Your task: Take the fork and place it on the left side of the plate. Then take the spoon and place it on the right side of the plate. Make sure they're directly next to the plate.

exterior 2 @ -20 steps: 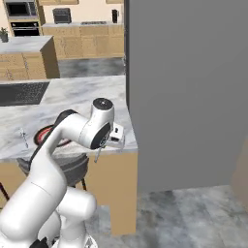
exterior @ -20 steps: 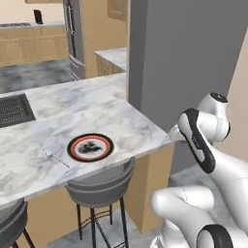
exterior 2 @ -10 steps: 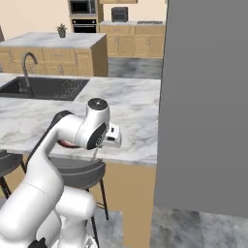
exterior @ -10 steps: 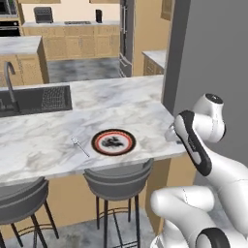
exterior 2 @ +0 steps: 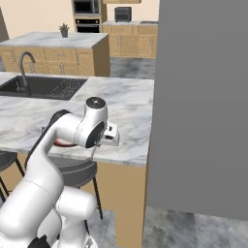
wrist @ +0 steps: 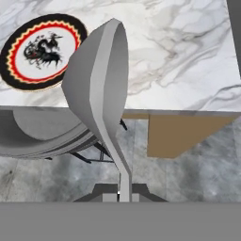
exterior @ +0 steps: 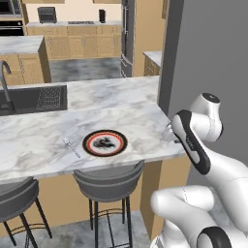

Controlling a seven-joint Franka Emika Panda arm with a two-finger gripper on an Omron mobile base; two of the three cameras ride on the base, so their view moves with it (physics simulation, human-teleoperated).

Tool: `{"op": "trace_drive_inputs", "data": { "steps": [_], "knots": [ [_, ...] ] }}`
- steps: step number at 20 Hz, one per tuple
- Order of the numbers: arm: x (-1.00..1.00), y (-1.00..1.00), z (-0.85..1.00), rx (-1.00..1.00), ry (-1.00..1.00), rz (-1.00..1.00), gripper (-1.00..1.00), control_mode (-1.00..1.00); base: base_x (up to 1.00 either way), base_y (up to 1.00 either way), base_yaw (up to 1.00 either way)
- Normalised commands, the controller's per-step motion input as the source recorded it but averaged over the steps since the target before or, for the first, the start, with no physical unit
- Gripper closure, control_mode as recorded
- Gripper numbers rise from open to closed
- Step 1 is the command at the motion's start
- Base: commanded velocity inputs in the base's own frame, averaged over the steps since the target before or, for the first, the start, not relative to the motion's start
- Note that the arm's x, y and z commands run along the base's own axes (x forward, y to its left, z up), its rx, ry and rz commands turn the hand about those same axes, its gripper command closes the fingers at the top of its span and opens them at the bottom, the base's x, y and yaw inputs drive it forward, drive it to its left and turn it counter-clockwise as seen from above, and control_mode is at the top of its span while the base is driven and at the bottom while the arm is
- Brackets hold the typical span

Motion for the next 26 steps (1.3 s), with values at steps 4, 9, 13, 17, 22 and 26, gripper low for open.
{"op": "trace_drive_inputs", "data": {
  "steps": [4, 9, 13, 17, 22, 26],
  "knots": [
    [0.0, 0.0, 0.0, 0.0, 0.0, 0.0, 1.0, 1.0, 0.0, 0.0, 0.0],
    [0.0, 0.0, 0.0, 0.0, 0.0, 0.0, 1.0, 1.0, 0.0, 0.0, 0.0],
    [0.0, 0.0, 0.0, 0.0, 0.0, 0.0, 1.0, 1.0, 0.0, 0.0, 0.0],
    [0.0, 0.0, 0.0, 0.0, 0.0, 0.0, 1.0, 1.0, 0.0, 0.0, 0.0],
    [0.0, 0.0, 0.0, 0.0, 0.0, 0.0, 1.0, -1.0, 0.0, 0.0, 0.0],
    [0.0, 0.0, 0.0, 0.0, 0.0, 0.0, 1.0, -1.0, 0.0, 0.0, 0.0]
  ]
}}
